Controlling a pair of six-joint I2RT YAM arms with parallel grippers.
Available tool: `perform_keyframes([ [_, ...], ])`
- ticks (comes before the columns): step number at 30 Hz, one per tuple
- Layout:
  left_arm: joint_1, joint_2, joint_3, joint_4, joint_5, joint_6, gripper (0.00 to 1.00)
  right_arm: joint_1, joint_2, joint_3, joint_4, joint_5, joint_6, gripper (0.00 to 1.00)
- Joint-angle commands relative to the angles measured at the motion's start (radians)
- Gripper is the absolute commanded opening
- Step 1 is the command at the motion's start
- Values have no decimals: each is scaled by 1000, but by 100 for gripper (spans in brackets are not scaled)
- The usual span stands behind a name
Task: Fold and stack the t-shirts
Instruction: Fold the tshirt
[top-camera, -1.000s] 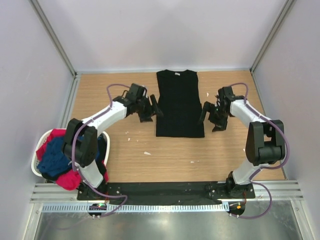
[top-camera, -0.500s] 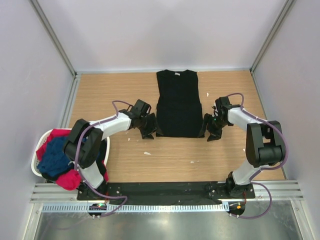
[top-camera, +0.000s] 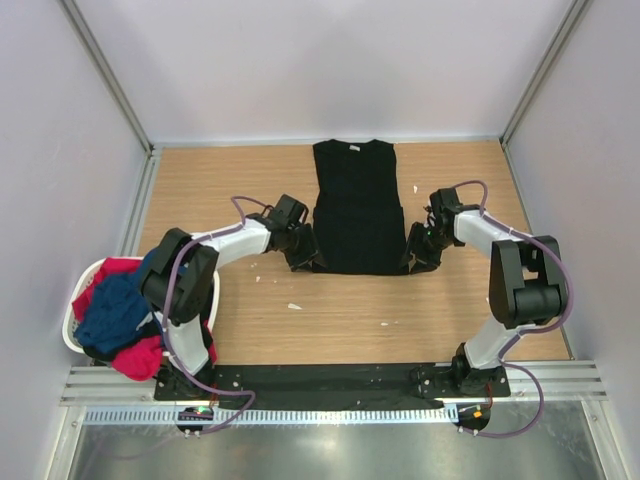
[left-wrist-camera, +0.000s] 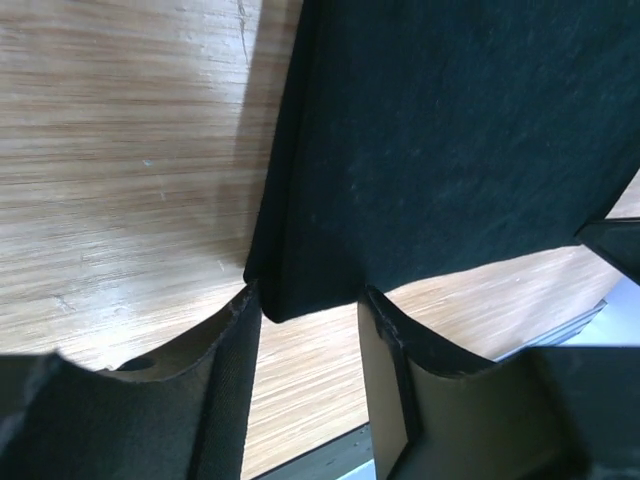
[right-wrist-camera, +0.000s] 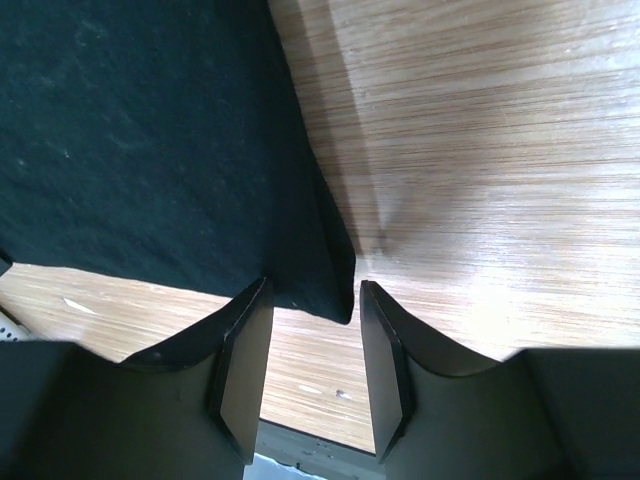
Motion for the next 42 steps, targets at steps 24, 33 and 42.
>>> perform_keyframes([
  [24, 15, 79, 73, -67, -5, 82, 20, 14, 70, 62, -2, -4, 9, 16],
  [33, 13, 38, 73, -190, 23, 131, 0, 43, 37, 42, -115, 22, -27, 1],
  [42, -54, -176, -31, -380, 84, 136, 0, 100, -157, -68, -302, -52, 9, 2],
])
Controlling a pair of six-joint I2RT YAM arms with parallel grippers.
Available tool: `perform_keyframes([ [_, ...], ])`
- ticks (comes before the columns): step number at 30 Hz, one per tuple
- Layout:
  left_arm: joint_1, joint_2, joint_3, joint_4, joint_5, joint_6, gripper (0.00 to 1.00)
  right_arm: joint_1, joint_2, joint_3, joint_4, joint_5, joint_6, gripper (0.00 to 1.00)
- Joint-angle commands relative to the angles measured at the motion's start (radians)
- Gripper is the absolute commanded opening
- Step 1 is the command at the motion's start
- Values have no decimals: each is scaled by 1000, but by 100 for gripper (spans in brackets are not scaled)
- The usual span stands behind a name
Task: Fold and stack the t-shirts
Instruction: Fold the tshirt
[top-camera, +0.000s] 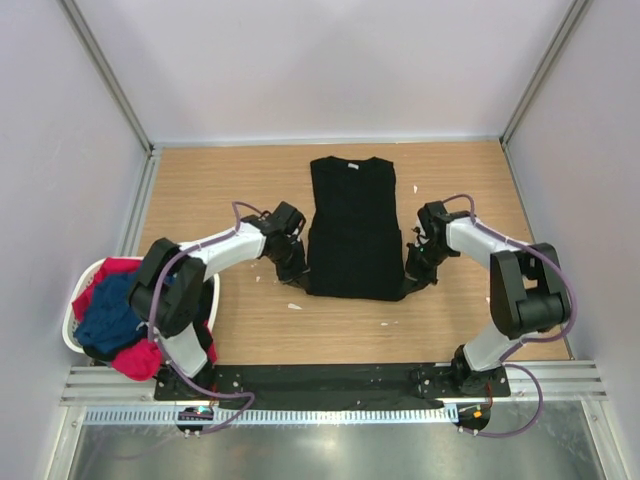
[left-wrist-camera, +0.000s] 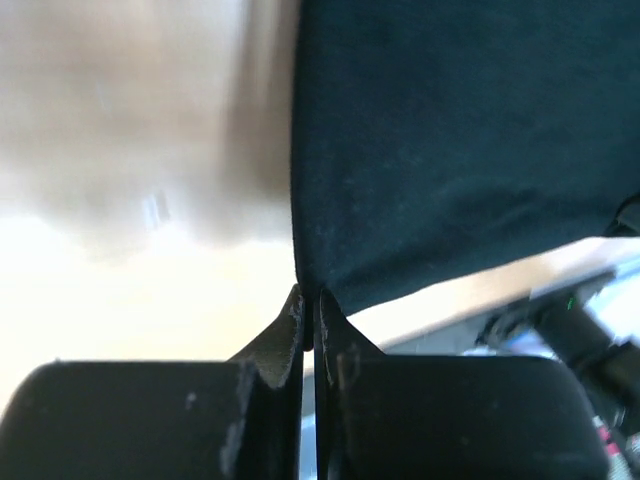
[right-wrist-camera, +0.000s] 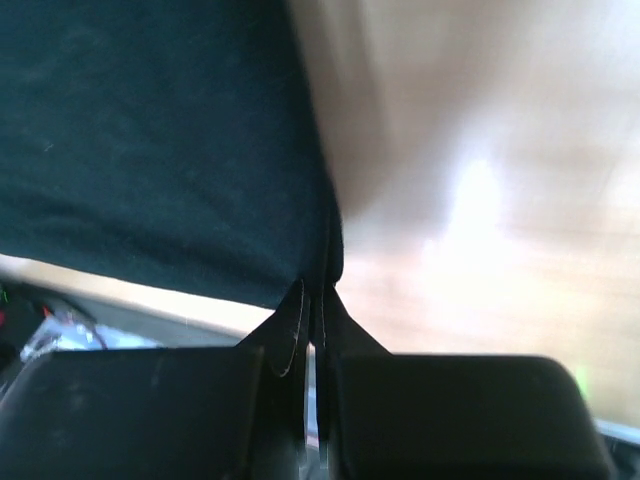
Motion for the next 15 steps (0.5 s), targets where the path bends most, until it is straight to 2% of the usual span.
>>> perform_keyframes([
  [1, -44, -120, -4, -168, 30, 20, 0, 21, -142, -19, -134, -33, 33, 1],
  [4, -85, -187, 32, -269, 24, 5, 0, 36, -209, 13, -203, -65, 58, 1],
  [8, -95, -273, 123, -369, -25, 0, 0, 41, -251, 152, -312, -36, 78, 1],
  [12, -50, -220, 317, -513, -114, 55, 0, 41, -208, 344, -383, 71, 70, 2],
  [15, 22, -168, 429, -533, -90, 91, 0, 39, -153, 485, -382, 119, 61, 1],
])
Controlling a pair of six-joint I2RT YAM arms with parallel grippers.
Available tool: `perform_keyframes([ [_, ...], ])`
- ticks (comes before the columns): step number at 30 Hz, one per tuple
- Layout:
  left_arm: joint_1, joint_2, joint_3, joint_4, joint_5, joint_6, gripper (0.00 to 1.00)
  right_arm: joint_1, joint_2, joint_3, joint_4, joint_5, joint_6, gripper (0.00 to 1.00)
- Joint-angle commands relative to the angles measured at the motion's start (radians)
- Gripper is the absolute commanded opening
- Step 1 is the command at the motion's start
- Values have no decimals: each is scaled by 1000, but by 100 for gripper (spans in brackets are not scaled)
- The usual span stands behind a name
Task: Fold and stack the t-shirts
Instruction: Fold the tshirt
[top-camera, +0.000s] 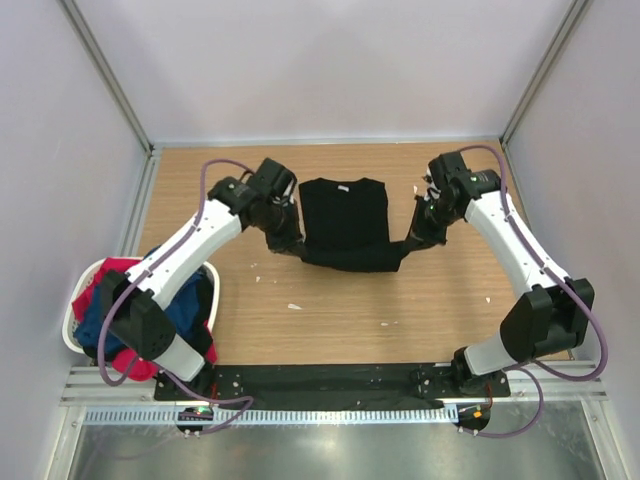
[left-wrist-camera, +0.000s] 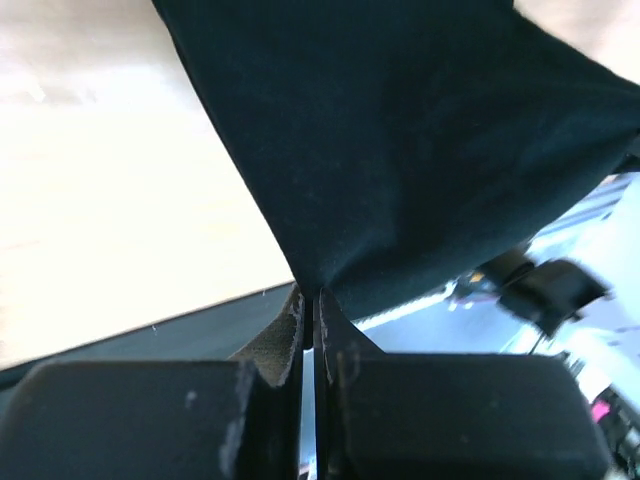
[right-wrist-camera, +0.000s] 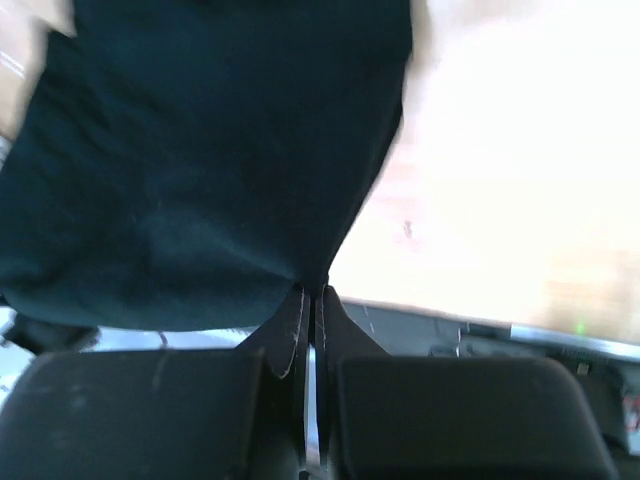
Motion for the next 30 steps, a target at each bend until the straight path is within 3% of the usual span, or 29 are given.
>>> perform_keyframes([
  [1, 81, 58, 135, -102, -15, 69, 0, -5, 41, 148, -30, 79, 0, 2],
  [13, 210, 322, 499, -125, 6, 136, 0, -73, 390, 574, 24, 87, -26, 1],
  [24, 279, 558, 774, -117, 33, 144, 0, -103, 596, 769, 79, 50, 0, 1],
  [30, 313, 616, 812, -90, 36, 136, 0, -116, 673, 846, 99, 50, 3, 1],
])
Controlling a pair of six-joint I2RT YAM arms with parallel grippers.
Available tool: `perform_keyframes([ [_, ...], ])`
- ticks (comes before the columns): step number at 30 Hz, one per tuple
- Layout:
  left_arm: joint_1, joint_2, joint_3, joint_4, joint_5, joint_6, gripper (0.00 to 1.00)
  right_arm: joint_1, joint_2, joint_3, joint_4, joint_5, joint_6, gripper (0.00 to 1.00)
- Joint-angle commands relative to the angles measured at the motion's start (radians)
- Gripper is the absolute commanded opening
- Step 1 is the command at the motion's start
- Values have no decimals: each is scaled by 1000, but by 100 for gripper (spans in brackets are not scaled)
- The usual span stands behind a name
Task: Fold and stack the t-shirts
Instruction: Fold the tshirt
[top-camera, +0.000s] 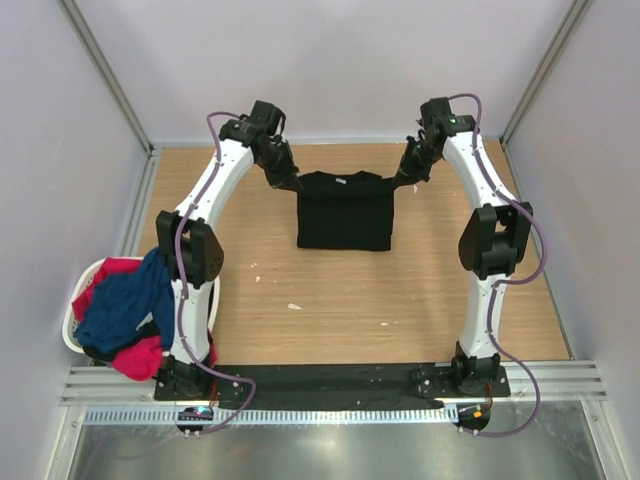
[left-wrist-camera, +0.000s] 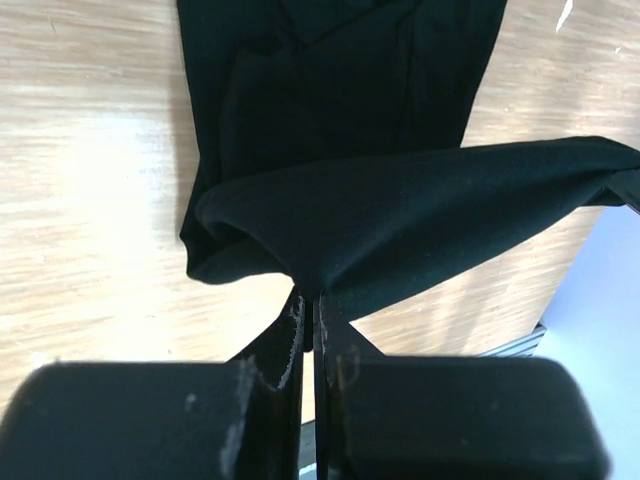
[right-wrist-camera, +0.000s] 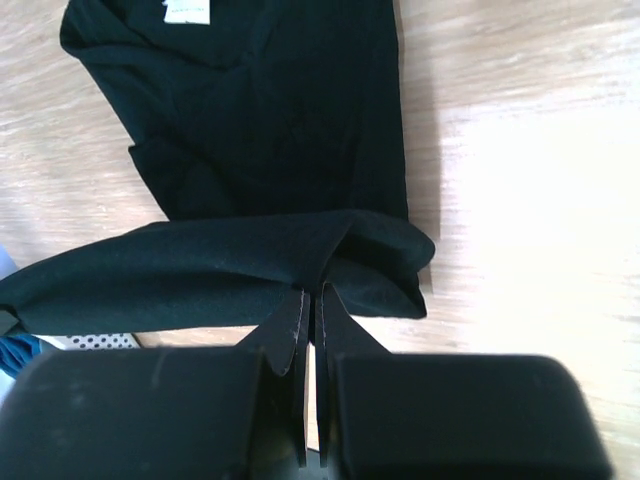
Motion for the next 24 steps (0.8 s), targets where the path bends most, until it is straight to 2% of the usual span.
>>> perform_keyframes([
  [1, 45, 19, 46, 12, 5, 10, 0, -28, 25, 74, 29, 20, 7, 1],
  [9, 60, 88, 60, 152, 1, 13, 0, -39, 120, 109, 126, 9, -6, 1],
  [19, 86, 240, 69, 471, -113, 19, 0, -67, 253, 103, 379, 24, -7, 1],
  [24, 99, 320, 111, 508, -154, 10, 0, -80, 347, 173, 468, -28, 46, 2],
])
